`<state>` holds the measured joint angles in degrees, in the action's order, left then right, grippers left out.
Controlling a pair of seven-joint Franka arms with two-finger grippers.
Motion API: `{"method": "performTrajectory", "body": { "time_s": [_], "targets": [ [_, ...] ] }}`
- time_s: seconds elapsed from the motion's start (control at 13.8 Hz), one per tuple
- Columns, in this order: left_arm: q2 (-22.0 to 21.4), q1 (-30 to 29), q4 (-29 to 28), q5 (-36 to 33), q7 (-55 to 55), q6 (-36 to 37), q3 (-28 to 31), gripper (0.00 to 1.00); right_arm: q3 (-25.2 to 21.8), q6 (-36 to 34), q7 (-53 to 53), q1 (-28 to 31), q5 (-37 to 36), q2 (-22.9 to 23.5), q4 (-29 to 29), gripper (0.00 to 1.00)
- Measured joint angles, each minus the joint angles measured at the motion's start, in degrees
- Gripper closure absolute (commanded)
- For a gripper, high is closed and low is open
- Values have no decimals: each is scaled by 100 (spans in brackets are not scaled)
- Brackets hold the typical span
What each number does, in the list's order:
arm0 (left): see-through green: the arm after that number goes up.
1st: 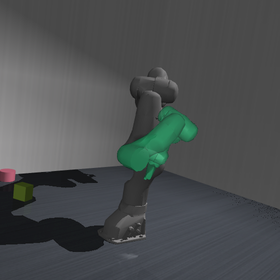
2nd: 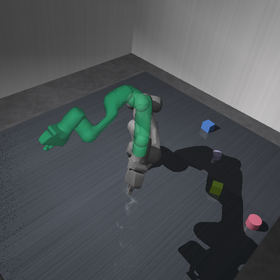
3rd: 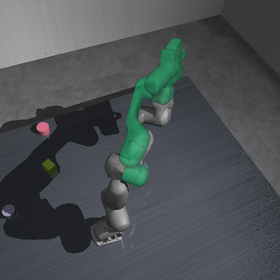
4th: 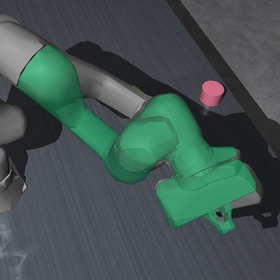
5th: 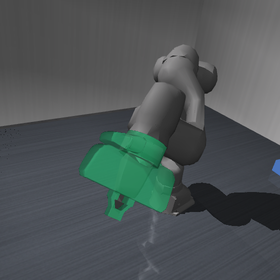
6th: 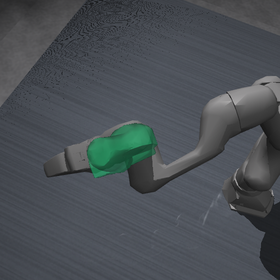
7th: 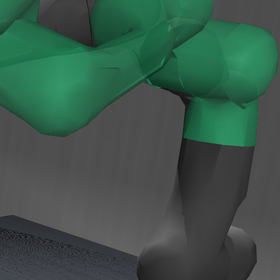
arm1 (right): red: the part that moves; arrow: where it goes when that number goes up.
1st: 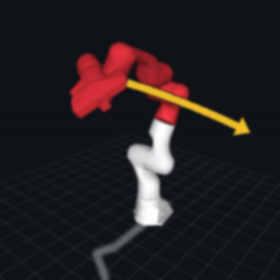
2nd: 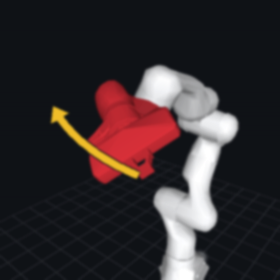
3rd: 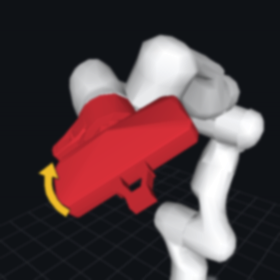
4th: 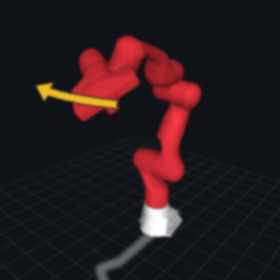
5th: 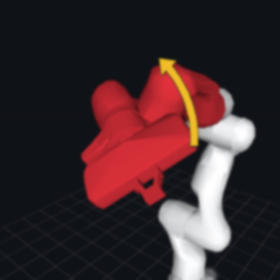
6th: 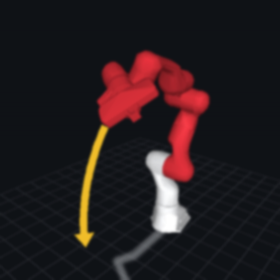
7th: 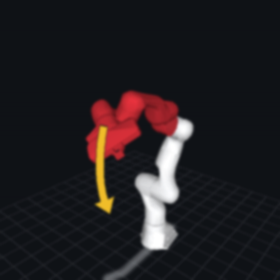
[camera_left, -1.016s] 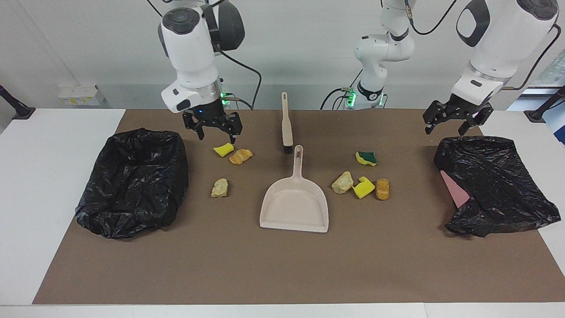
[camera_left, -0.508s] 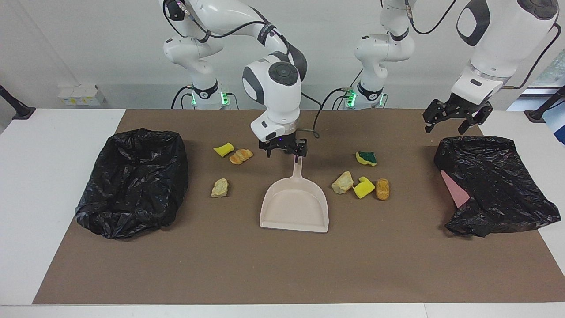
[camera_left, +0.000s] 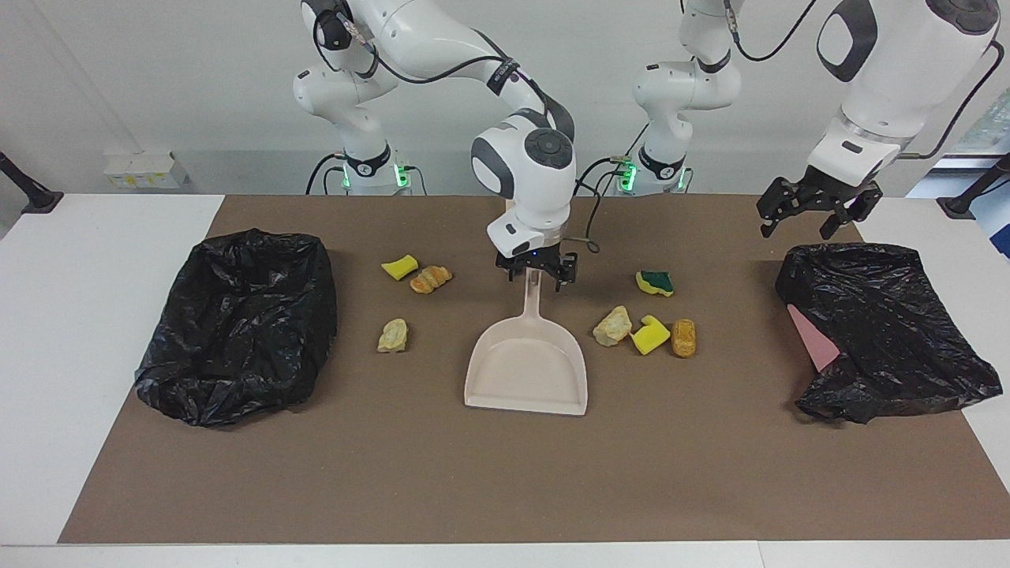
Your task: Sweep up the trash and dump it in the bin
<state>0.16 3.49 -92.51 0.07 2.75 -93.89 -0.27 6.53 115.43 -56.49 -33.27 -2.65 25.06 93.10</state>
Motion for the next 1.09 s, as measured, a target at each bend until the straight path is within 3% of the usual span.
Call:
{"method": "performTrajectory", "body": {
  "time_s": [0.36,0.51,0.58,0.73,1.09],
  "targets": [
    [-1,4,-43,0,37,0,-6,0,-20,-8,0,-19,-1,83,2,15],
    [-2,8,-135,0,50,-4,-26,0,-12,-8,0,-22,-1,112,3,30],
    [-3,17,-211,0,56,-28,-40,0,-12,-8,0,-21,-1,119,3,44],
    [-27,99,-499,0,61,-220,-63,0,-12,-11,0,-18,-1,125,3,99],
    [-402,643,-1918,186,73,-1062,-114,0,-25,-46,1,-7,-22,122,-20,100]
  ]
}}
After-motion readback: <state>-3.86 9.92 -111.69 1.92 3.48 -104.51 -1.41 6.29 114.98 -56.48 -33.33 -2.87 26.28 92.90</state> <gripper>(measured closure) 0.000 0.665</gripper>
